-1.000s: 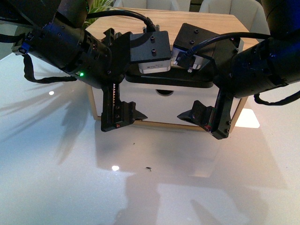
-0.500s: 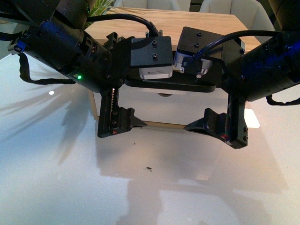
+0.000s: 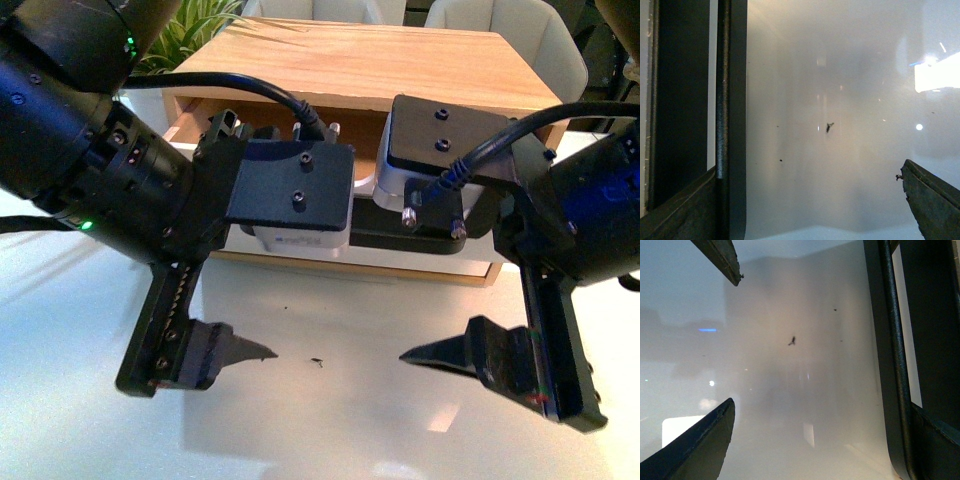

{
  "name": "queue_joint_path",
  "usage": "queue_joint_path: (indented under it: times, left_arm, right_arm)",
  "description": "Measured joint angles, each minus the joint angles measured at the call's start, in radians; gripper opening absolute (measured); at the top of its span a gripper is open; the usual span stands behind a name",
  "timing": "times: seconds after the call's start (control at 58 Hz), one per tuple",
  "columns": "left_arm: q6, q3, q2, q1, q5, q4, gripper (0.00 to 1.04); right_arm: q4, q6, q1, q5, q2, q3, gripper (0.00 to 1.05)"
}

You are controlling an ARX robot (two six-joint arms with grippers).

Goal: Pull drawer

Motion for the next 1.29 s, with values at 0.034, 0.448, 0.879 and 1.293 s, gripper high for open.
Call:
queue_joint_path:
  times: [0.034,0.448,0.879,1.293]
  left_arm:
    - [0.003,-0.013,-0.013,0.001,0.002,-0.005,0.97]
    - [-0.196,-0.185,-0.204,0.026,0.092,0.349,0.97]
    - [-0.66,-0.504,-0.565,0.12,-0.037,0.791,0.97]
    - [-1.284,-0.879,-1.006,0.29,-0.357,0.747,0.97]
  right_arm:
    - [-0.001,0.004,0.003,-0.004,-0.008,-0.01,0.96]
    - [0.208,0.229,-0.026,-0.108,-0.263,-0.209,0.96]
    - [0.543,0.691,-0.197,0.004,-0.761,-0.521,0.96]
    - [0.556,1.108,-0.24,0.423,-1.181,-0.783,0.96]
